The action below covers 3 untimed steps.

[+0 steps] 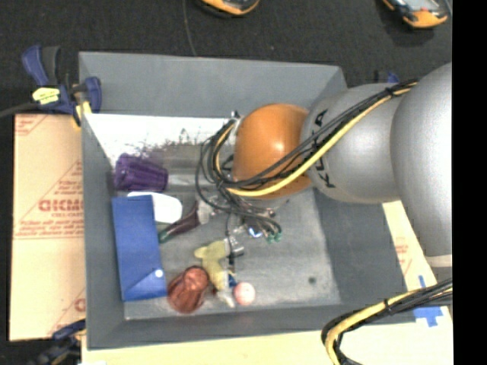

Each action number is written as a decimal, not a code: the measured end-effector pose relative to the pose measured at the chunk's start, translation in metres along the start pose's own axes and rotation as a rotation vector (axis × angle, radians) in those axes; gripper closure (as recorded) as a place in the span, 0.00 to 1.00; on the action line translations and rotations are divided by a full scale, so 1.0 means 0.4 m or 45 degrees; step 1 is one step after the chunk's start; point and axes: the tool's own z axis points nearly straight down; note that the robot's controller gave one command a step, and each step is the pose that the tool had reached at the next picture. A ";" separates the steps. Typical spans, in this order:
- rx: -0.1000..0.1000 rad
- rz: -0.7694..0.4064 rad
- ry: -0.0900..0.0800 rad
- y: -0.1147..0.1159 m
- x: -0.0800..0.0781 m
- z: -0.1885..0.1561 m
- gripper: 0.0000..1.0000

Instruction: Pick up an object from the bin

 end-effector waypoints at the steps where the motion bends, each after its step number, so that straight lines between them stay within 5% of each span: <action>1: 0.001 0.135 -0.002 0.004 -0.005 0.013 0.00; 2: 0.001 0.097 -0.003 0.014 0.145 0.054 0.00; 3: -0.005 0.402 -0.017 0.013 0.146 0.100 1.00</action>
Offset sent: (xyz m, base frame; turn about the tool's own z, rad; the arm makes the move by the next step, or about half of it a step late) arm -0.0757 -0.0217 -0.0289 0.0532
